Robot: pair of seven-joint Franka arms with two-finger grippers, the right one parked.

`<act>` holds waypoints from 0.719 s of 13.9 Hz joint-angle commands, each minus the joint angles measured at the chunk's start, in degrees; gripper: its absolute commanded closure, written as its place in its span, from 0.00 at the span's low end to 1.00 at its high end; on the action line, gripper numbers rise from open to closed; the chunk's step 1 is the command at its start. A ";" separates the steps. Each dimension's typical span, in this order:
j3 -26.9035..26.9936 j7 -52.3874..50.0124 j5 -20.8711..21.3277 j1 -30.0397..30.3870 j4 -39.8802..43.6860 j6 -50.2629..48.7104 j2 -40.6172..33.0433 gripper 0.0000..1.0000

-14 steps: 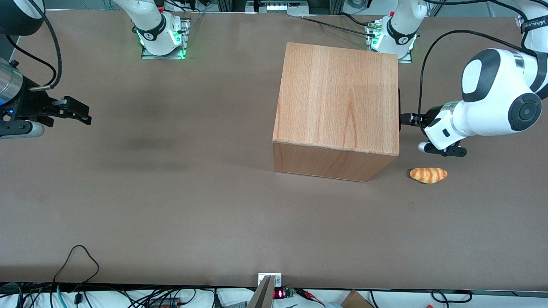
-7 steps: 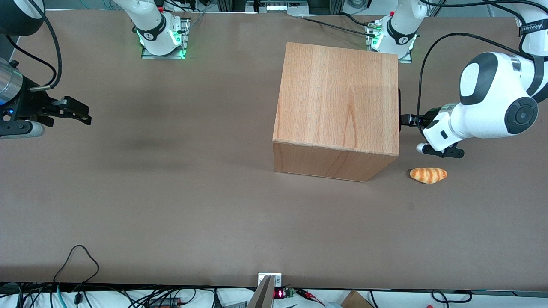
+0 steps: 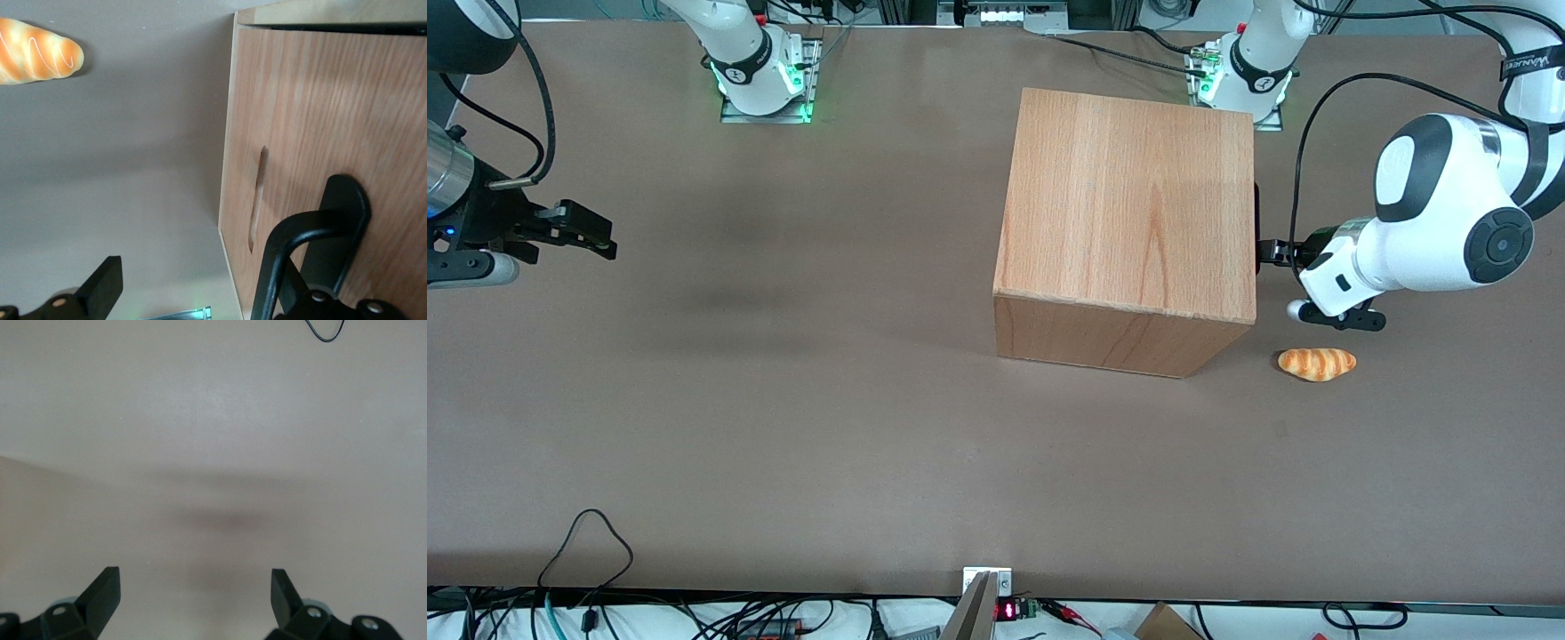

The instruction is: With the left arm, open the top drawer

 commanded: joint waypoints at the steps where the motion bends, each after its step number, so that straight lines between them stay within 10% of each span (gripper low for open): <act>1: -0.11 0.48 2.96 0.59 -0.04 0.56 -0.28 0.00; 10: 0.59 1.70 5.33 3.40 0.57 0.73 -0.19 0.00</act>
